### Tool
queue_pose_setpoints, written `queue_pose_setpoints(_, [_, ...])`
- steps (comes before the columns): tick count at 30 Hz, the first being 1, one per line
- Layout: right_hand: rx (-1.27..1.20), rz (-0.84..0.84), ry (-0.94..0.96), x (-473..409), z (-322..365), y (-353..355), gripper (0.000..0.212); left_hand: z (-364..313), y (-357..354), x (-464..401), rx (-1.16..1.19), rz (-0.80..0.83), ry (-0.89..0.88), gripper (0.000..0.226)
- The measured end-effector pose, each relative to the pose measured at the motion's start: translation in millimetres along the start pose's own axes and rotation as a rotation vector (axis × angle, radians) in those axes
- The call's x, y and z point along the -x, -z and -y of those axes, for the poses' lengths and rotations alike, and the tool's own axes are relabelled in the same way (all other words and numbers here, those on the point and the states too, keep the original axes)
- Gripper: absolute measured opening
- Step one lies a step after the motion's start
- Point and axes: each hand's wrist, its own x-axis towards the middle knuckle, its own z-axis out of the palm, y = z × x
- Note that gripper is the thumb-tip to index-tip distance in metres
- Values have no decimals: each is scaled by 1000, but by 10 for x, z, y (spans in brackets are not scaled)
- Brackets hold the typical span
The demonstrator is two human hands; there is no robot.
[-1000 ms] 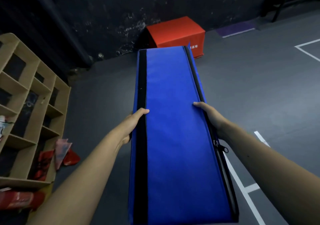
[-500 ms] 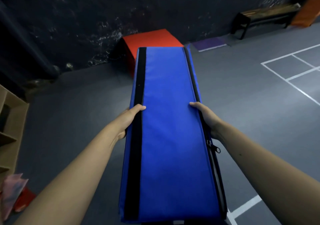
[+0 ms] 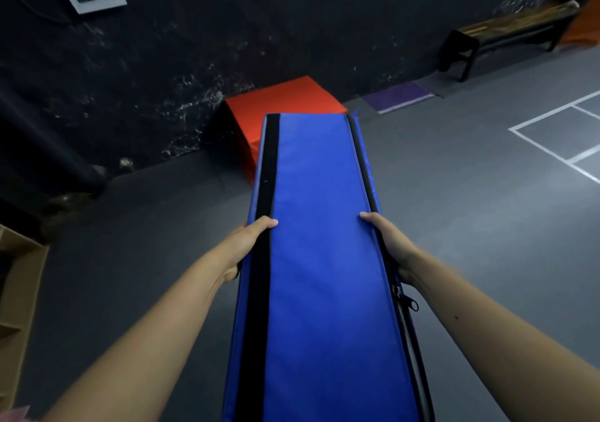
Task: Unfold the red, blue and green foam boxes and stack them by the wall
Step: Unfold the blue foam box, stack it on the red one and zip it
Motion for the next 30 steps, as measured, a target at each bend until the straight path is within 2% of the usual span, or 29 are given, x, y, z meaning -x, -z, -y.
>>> queue_pose_setpoints(2, [3, 8, -20, -328, 259, 67, 54, -251, 22, -303, 13, -17, 7, 60])
queue_pose_setpoints(5, [1, 32, -30, -723, 616, 107, 53, -554, 98, -635, 12, -30, 12, 71])
queue_pose_setpoints(14, [50, 86, -8, -1984, 1903, -18, 50, -1506, 554, -1783, 140, -144, 3, 79])
queue_pose_setpoints(19, [81, 115, 10, -2811, 2597, -263, 47, -1902, 1050, -2647, 239, -187, 24, 106])
queue_pose_setpoints(20, [81, 120, 22, -2975, 2748, -318, 47, -2034, 1142, -2798, 238, -186, 22, 104])
queue_pose_setpoints(24, [69, 128, 67, -3558, 3288, -478, 48, -2628, 1426, -3224, 221, -186, -20, 71])
queue_pose_setpoints(27, [52, 145, 98, -3948, 3762, -547, 48, -3158, 1654, -3551, 216, -211, -57, 73])
queue_pose_setpoints(30, [25, 173, 116, -4299, 4173, -587, 49, -3604, 1883, -3865, 172, -249, -42, 86])
